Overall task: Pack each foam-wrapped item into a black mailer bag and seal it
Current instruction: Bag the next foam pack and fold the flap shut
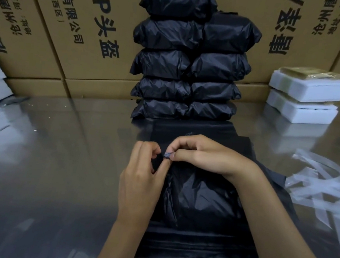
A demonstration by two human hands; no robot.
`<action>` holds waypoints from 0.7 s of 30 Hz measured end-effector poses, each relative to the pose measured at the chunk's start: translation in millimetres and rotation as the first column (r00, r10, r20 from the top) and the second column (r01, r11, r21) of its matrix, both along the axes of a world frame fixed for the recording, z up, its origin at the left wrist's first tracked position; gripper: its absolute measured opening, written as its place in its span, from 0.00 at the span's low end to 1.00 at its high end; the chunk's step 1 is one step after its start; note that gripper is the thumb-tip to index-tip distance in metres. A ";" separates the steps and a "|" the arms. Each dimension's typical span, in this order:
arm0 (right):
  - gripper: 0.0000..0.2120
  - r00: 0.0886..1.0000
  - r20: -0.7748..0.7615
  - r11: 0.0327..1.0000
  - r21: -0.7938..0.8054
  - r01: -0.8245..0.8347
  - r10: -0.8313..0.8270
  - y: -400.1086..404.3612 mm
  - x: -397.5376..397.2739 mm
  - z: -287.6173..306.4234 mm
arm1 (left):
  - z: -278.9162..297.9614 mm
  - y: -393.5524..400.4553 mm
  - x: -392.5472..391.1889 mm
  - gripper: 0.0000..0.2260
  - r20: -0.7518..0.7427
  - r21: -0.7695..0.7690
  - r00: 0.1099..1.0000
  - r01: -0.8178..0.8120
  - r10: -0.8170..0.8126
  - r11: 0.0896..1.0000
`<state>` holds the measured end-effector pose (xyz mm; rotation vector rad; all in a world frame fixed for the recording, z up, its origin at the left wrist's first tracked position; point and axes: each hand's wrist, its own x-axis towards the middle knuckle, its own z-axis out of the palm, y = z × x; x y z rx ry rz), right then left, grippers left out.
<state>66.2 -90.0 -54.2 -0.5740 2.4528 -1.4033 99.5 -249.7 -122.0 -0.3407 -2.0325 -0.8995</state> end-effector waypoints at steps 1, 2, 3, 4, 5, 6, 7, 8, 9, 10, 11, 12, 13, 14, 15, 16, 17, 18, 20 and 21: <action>0.04 1.000 -0.003 0.999 -0.036 0.004 -0.004 0.4 0.8 -0.4 | 0.1 0.4 0.3 0.11 -0.002 -0.003 1.000 -0.001 0.001 1.000; 0.04 1.000 -0.004 0.997 -0.072 0.009 -0.010 1.0 1.3 -0.9 | -0.3 0.7 0.3 0.10 -0.004 -0.005 1.000 -0.001 0.001 1.000; 0.04 1.000 -0.001 0.994 -0.104 0.015 -0.015 1.7 2.0 -1.4 | -0.8 0.9 0.3 0.10 -0.004 -0.005 1.000 -0.002 0.002 1.000; 0.03 1.000 0.004 0.991 -0.130 0.018 -0.018 2.3 2.2 -1.7 | -1.2 1.0 0.1 0.09 -0.002 -0.002 1.000 -0.001 0.001 1.000; 0.03 1.000 0.010 0.988 -0.150 0.019 -0.017 2.7 2.8 -1.7 | -1.5 1.1 -0.2 0.09 0.000 0.003 1.000 0.002 -0.002 1.000; 0.03 1.000 0.017 0.986 -0.166 0.019 -0.016 2.8 3.3 -1.5 | -1.7 1.1 -0.6 0.09 0.002 0.008 1.000 0.006 -0.006 1.000; 0.03 1.000 0.022 0.984 -0.177 0.021 -0.017 2.5 3.9 -1.2 | -1.9 1.1 -0.8 0.09 0.002 0.012 1.000 0.009 -0.009 1.000; 0.03 0.999 0.023 0.982 -0.185 0.028 -0.024 1.8 4.3 -1.0 | -2.0 1.0 -0.8 0.09 0.002 0.015 1.000 0.008 -0.008 1.000; 0.04 0.999 0.019 0.980 -0.192 0.042 -0.039 0.9 4.8 -1.1 | -2.0 0.8 -0.7 0.09 0.001 0.015 1.000 0.007 -0.007 1.000; 0.04 0.998 0.013 0.978 -0.199 0.061 -0.059 0.0 4.9 -1.2 | -2.0 0.7 -0.6 0.09 0.003 0.014 1.000 0.007 -0.007 1.000; 0.04 0.997 0.006 0.976 -0.202 0.079 -0.080 -1.0 5.2 -1.4 | -1.8 0.7 -0.6 0.09 0.009 0.011 1.000 0.007 -0.007 1.000; 0.04 0.995 -0.003 0.975 -0.202 0.096 -0.099 -2.2 5.3 -1.8 | -1.6 0.7 -0.7 0.09 0.023 0.008 1.000 0.006 -0.006 1.000; 0.05 0.993 -0.014 0.973 -0.200 0.113 -0.118 -3.6 5.3 -2.4 | -1.1 1.2 -1.1 0.09 0.048 0.017 0.999 0.010 -0.010 1.000; 0.05 0.990 -0.028 0.971 -0.199 0.131 -0.139 -5.4 5.1 -3.1 | -0.4 2.4 -1.5 0.10 0.085 0.055 0.996 0.025 -0.030 0.998; 0.04 0.986 -0.043 0.968 -0.198 0.152 -0.164 -7.2 4.6 -3.7 | 0.3 4.0 -2.3 0.12 0.132 0.137 0.988 0.061 -0.079 0.989; 0.04 0.980 -0.057 0.964 -0.199 0.176 -0.190 -9.0 4.2 -4.2 | 1.5 5.9 -3.3 0.13 0.184 0.259 0.969 0.115 -0.166 0.959; 0.04 0.974 -0.069 0.959 -0.201 0.198 -0.216 -10.8 3.9 -4.8 | 2.5 7.6 -4.5 0.13 0.227 0.395 0.933 0.174 -0.279 0.902; 0.04 0.968 -0.078 0.955 -0.203 0.217 -0.237 -12.5 3.9 -5.4 | 3.5 8.6 -5.8 0.13 0.252 0.520 0.885 0.216 -0.390 0.826; 0.05 0.958 -0.087 0.947 -0.202 0.251 -0.273 -14.7 3.4 -7.3 | 4.4 8.6 -8.1 0.12 0.270 0.697 0.795 0.228 -0.544 0.679; 0.05 0.953 -0.087 0.941 -0.205 0.269 -0.291 -15.4 3.2 -8.4 | 3.7 7.4 -9.3 0.12 0.271 0.745 0.766 0.218 -0.584 0.631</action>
